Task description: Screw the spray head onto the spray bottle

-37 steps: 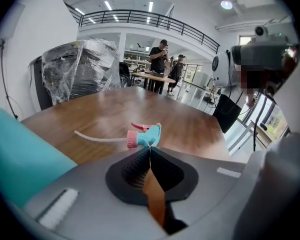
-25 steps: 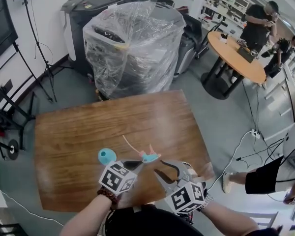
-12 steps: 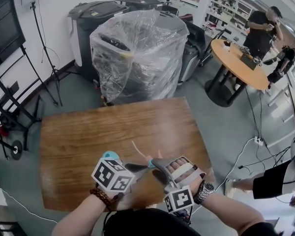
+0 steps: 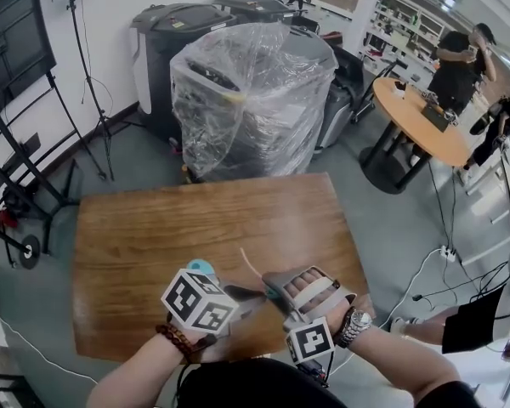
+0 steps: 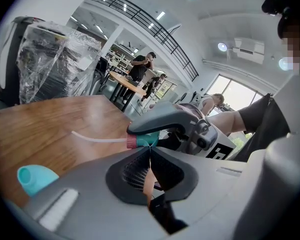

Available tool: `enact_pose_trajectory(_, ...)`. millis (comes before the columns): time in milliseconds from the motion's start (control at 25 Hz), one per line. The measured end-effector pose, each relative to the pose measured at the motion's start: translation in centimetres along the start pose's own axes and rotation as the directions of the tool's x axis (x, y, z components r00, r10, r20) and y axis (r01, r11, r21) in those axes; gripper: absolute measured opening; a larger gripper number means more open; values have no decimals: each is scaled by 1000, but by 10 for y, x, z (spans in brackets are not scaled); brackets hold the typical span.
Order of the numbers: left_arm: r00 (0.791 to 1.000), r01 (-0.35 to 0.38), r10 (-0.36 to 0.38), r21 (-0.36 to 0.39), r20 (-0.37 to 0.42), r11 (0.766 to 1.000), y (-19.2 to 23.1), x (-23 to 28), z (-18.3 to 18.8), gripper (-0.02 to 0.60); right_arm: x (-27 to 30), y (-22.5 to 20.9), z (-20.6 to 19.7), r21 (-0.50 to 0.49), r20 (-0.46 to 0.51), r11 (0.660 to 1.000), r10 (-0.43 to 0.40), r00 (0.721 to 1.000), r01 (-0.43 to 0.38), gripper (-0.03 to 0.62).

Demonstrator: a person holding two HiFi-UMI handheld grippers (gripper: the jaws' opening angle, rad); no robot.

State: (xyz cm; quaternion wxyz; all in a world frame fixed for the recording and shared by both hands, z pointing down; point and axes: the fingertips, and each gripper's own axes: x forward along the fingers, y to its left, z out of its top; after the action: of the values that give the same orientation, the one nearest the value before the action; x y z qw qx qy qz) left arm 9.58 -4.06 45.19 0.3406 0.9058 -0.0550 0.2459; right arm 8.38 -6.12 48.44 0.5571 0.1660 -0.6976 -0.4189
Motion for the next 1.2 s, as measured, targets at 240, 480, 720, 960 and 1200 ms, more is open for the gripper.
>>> enact_pose_trajectory(240,1000,12,-12,-2,12,1000,-2,-3,-1,23,-3,-5,4,-30,4,999,-40,999,40,123)
enact_pose_trajectory(480,999,14,-14,7,41,1000,-5,-9,2,29,-3,-8,9,-12,11,999,-34,999,34,120)
enact_pose_trajectory(720,996,11,-13,21,89,1000,-5,-16,7,157,-1,-9,6,41,13,999,-4,1000,4,120)
enact_pose_trajectory(960,986,-60,43,101,160,993,-2,-45,10,193,-2,-20,0,169,26,985,29,999,-33,120)
enact_pose_trajectory(1200,945,-265,209,216,251,940,28,-81,5,207,1,-27,-9,334,62,939,68,996,-85,120)
